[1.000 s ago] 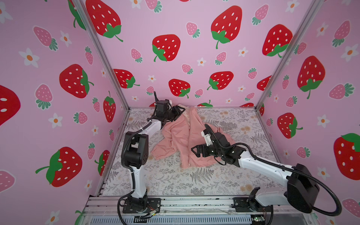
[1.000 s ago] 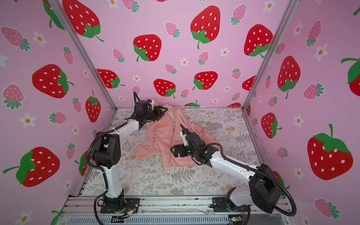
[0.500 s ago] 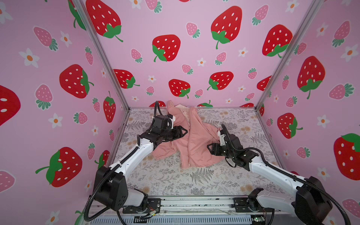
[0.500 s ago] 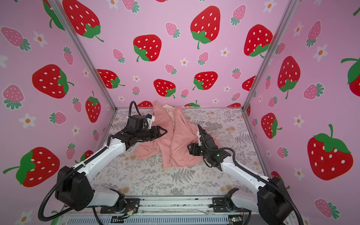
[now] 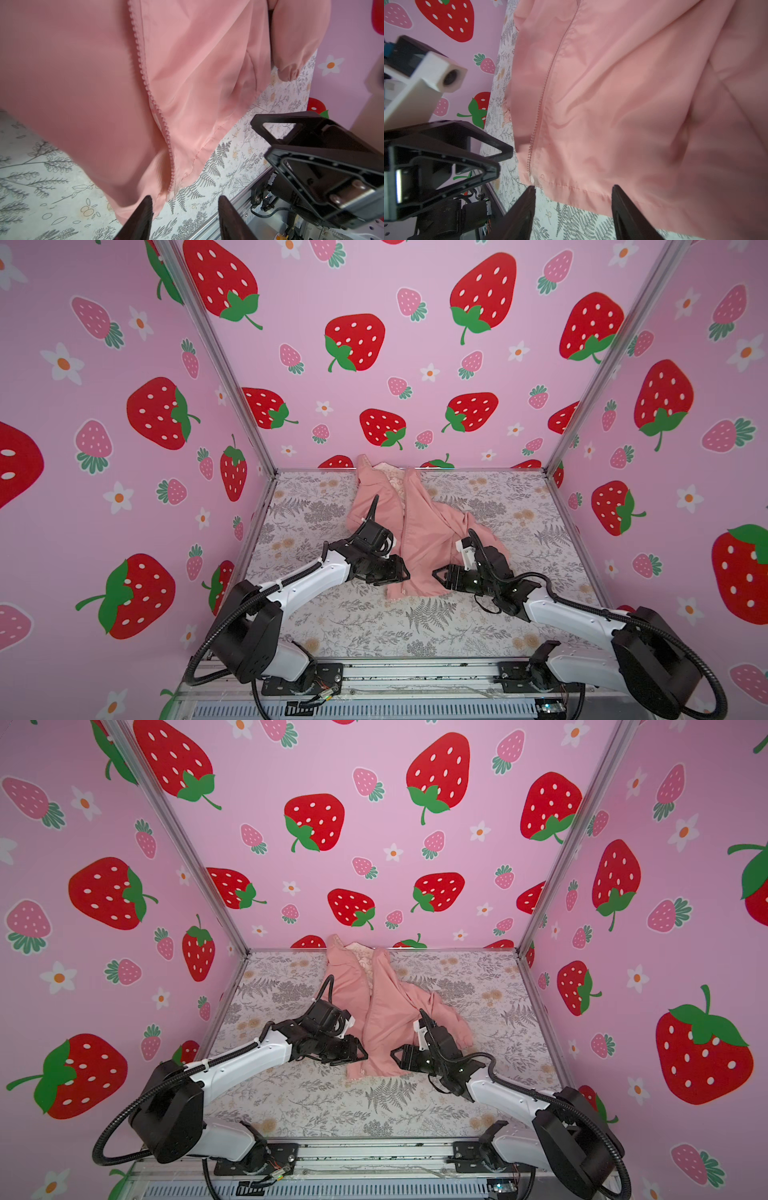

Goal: Zip up the jacket

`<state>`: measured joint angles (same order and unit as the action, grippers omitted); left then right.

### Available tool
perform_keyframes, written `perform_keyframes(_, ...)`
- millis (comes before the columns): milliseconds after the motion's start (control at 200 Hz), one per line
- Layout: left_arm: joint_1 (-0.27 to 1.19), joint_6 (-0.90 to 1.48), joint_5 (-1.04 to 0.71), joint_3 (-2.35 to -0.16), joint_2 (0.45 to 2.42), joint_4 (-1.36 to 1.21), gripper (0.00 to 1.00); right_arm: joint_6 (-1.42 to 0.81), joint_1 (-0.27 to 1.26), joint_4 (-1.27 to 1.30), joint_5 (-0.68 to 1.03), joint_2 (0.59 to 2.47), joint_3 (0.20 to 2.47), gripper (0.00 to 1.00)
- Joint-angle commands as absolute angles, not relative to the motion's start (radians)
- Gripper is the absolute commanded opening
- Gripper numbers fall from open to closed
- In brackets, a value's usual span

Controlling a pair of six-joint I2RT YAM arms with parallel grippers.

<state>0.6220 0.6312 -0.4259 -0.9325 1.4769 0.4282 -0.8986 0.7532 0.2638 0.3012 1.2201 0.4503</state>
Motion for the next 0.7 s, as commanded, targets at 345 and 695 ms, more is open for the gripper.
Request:
perform_keyframes(345, 0.663, 0.63, -0.402, -1.012, 1.652, 0.392, 0.4, -0.965, 0.767, 0.367, 0.319, 1.22, 0.388, 0.49)
perform_keyframes(695, 0.67, 0.666, -0.491, -1.03, 1.65, 0.305, 0.07, -1.067, 0.767, 0.473, 0.372, 1.135, 0.327, 0.55)
